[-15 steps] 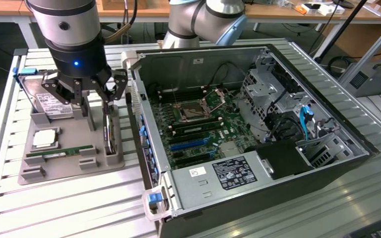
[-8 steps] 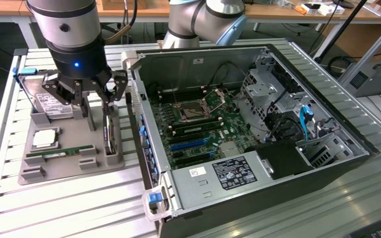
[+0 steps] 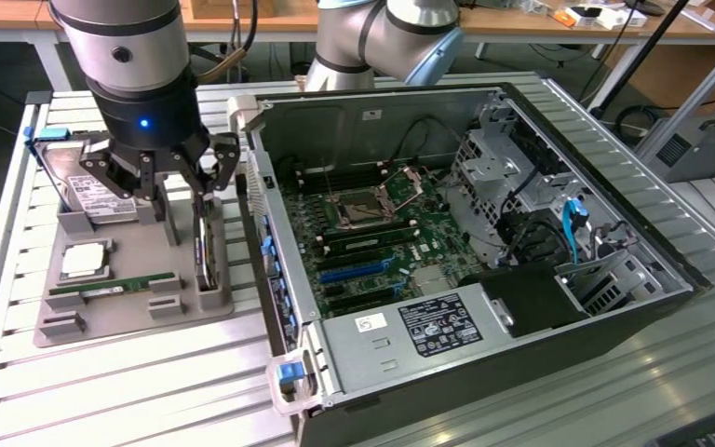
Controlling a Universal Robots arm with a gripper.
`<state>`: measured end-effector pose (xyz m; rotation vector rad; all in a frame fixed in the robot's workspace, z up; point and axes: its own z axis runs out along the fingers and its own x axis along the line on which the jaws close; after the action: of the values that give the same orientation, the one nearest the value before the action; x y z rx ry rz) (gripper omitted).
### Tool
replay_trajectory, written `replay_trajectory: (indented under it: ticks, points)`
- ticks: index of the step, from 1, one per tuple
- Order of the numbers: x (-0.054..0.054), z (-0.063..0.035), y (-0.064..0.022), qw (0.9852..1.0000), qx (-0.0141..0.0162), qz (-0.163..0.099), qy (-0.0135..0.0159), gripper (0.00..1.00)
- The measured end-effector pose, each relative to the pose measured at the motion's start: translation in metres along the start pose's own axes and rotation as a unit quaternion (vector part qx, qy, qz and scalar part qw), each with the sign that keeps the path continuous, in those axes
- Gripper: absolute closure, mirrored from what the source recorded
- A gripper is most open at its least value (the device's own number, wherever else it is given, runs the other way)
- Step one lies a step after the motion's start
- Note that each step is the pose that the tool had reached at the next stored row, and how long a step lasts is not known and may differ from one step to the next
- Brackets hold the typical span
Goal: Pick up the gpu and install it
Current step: 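Pick up the gpu and move the gpu toward the slot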
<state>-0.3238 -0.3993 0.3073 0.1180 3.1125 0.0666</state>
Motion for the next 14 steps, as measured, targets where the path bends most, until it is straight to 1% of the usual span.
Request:
replay_trajectory:
  ticks: [14]
  points:
    - [0.0000,0.0027,-0.0001,1.0000,0.0000,0.000,0.0000,0.52]
